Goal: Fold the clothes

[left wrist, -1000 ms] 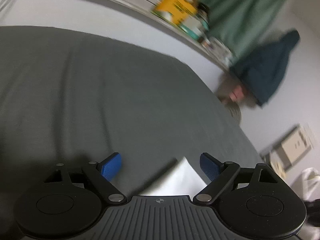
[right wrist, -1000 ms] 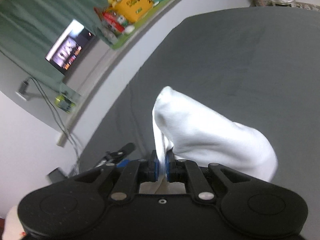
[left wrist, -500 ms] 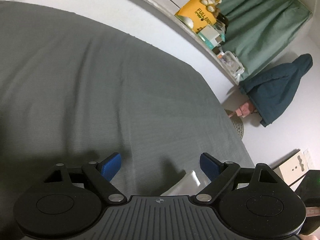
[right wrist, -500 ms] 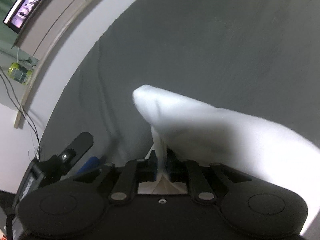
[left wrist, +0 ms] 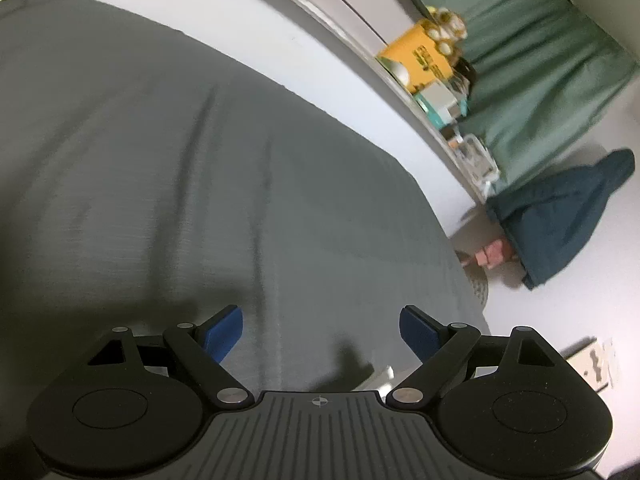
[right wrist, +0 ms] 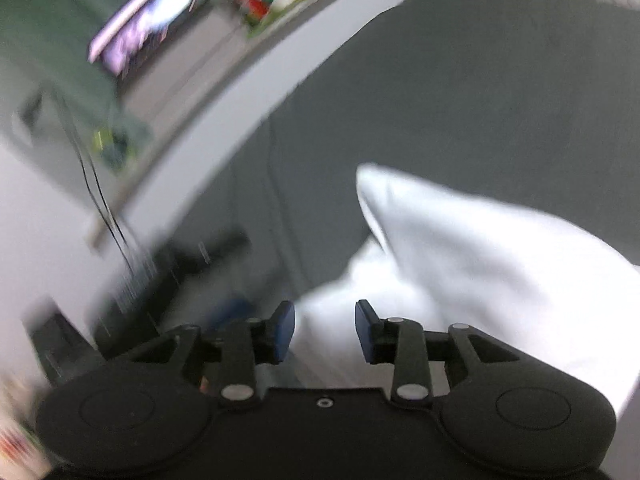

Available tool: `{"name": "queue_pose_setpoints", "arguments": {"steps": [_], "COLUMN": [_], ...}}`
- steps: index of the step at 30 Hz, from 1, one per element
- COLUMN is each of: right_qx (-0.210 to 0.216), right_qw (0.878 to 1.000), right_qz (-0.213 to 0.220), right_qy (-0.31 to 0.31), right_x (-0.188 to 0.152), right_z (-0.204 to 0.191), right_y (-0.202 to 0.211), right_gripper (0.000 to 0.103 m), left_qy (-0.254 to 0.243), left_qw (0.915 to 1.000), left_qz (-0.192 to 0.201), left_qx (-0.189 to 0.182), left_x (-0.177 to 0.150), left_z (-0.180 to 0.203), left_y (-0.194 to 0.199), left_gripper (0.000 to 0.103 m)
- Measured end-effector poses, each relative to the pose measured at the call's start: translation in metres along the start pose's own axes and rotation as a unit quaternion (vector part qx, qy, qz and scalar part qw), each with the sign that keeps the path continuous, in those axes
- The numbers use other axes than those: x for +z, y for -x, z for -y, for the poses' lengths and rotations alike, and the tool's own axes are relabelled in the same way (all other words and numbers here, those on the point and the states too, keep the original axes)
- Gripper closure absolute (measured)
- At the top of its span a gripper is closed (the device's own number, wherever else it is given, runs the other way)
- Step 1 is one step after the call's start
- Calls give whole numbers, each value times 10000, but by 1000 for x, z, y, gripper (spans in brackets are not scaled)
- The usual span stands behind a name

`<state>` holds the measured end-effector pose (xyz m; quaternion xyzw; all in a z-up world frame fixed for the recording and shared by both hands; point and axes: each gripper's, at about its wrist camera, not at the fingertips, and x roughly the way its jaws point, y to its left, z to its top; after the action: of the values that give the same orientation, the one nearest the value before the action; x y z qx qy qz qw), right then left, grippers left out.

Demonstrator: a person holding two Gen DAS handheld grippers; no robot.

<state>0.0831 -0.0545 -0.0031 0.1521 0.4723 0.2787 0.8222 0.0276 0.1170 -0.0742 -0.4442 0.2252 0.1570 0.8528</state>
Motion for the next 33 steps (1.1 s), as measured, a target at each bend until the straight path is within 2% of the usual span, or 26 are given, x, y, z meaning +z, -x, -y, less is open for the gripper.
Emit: {"name": "queue_pose_setpoints", "arguments": {"steps": [4, 6, 10, 13, 16, 18, 20, 22, 24, 27, 29, 31, 33], "right_qx": [-414, -299, -190, -62, -513, -864, -1213, -1541, -1641, -1715, -1778, -1843, -1917], "right_qw": [9967, 9960, 9941, 9977, 9935, 9904, 9857, 9797, 9761, 9742, 9743, 9744, 9745], "right_qz": [-91, -273, -303, 231, 889, 853, 816, 761, 525, 413, 410, 381, 320], "right_qy": [686, 798, 1026, 632, 483, 663, 842, 1030, 1322, 1408, 1322, 1234, 1126], "right_x": [-16, -24, -24, 1, 25, 39, 52, 64, 68, 67, 69, 72, 74], "right_z": [-11, -17, -28, -22, -9, -6, -3, 0, -1, -5, -6, -9, -4], "right_y": [-25, -39, -38, -15, 11, 9, 8, 5, -5, -25, -40, -60, -71], "right_gripper": [70, 70, 70, 71, 71, 71, 71, 71, 71, 71, 71, 71, 71], "left_qy": [158, 185, 207, 83, -200, -569, -1058, -1553, -1953, -2196, -2148, -2176, -2271], "left_qw": [9999, 9998, 9998, 9998, 9993, 9970, 9901, 9788, 9686, 9597, 9549, 9508, 9476], "left_qz": [26, 36, -37, -150, -300, -532, -856, -1172, -1303, -1399, -1705, -1826, -1794], "left_qx": [11, 15, -14, -76, -100, 36, 332, 645, 815, 1055, 1137, 1234, 1352], "left_x": [0, 0, -1, -2, -5, -9, -15, -23, -25, -24, -22, -23, -25], "left_z": [-7, -9, -11, -8, -1, 10, 23, 35, 43, 46, 42, 42, 45], "left_y": [2, 2, -1, -4, -4, -7, -13, -18, -20, -27, -39, -46, -47], "left_gripper": [15, 15, 15, 15, 15, 15, 15, 16, 16, 16, 16, 15, 15]}}
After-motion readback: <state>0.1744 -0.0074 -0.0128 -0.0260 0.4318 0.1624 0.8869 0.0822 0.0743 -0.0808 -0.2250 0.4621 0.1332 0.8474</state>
